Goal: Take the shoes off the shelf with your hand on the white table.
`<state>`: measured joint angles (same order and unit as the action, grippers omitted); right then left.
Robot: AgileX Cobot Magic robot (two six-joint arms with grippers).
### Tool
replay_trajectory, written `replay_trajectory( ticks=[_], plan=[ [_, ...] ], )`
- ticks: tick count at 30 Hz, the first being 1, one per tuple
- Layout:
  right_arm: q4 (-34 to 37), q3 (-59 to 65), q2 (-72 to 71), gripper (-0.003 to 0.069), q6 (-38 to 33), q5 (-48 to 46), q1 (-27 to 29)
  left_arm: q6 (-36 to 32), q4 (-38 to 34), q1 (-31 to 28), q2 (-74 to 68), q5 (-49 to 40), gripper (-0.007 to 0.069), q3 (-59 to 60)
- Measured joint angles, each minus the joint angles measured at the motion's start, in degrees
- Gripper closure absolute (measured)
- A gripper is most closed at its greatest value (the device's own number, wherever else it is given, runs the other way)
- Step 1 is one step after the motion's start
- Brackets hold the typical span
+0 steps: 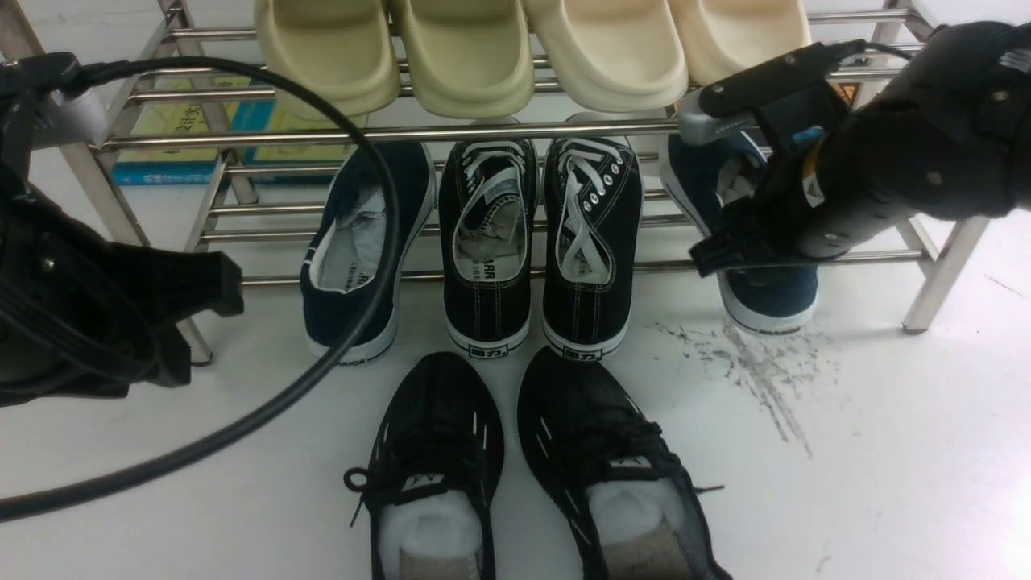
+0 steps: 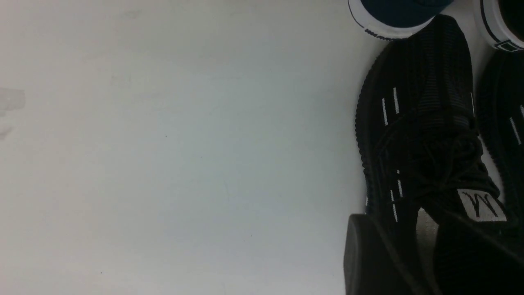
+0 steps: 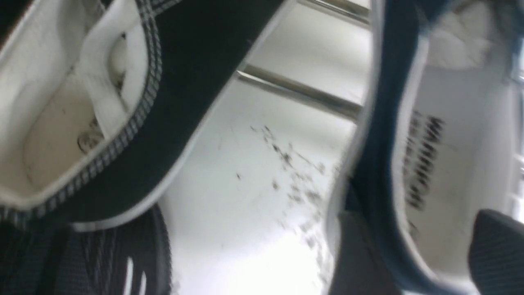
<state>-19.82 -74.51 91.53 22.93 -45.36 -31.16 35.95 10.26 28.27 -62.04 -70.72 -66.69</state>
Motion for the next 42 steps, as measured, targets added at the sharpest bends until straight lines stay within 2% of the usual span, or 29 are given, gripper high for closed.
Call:
replay_trajectory(
  ticks=[2,7,9,12,15,16,18,21,26,42],
  plan=[
    [0.15,-0.06,-3.44,0.0384,-1.98,-4.08,-0.06,0.0,0.18,0.0,0.0,0.0,0.0361,0.0],
    [4.06,-0.06,-15.29,0.0632,-7.62,-15.2,-0.15,0.0,0.92,0.0,0.0,0.0,0.0361,0.0],
    [6.75,0.9,-21.11,0.0671,-8.89,-17.71,-0.15,0.0,1.05,0.0,0.0,0.0,0.0361,0.0],
    [9.5,5.7,-30.09,0.0674,-10.06,-16.72,-0.15,0.0,1.09,0.0,0.0,0.0,0.0361,0.0],
    [11.11,12.91,-36.44,0.0674,-10.1,-10.34,-0.15,0.0,1.09,0.0,0.0,0.0,0.0361,0.0],
    [12.25,18.72,-39.93,0.0674,-10.05,-3.27,-0.15,0.0,1.09,0.0,0.0,0.0,0.0361,0.0],
    [13.22,25.1,-42.26,0.0674,-10.05,4.98,-0.15,0.0,1.09,0.0,0.0,0.0,0.0361,0.0],
    [13.92,30.59,-42.88,0.0674,-10.05,12.11,-0.26,0.0,0.9,0.0,0.0,0.0,0.0361,0.0],
    [13.92,31.83,-42.88,0.0673,-10.05,14.89,-0.26,0.0,0.84,0.0,0.0,0.0,0.0361,0.0],
    [13.92,31.83,-42.88,0.0666,-10.05,15.13,-0.26,0.0,1.03,0.0,0.0,0.0,0.0361,0.0]
  ],
)
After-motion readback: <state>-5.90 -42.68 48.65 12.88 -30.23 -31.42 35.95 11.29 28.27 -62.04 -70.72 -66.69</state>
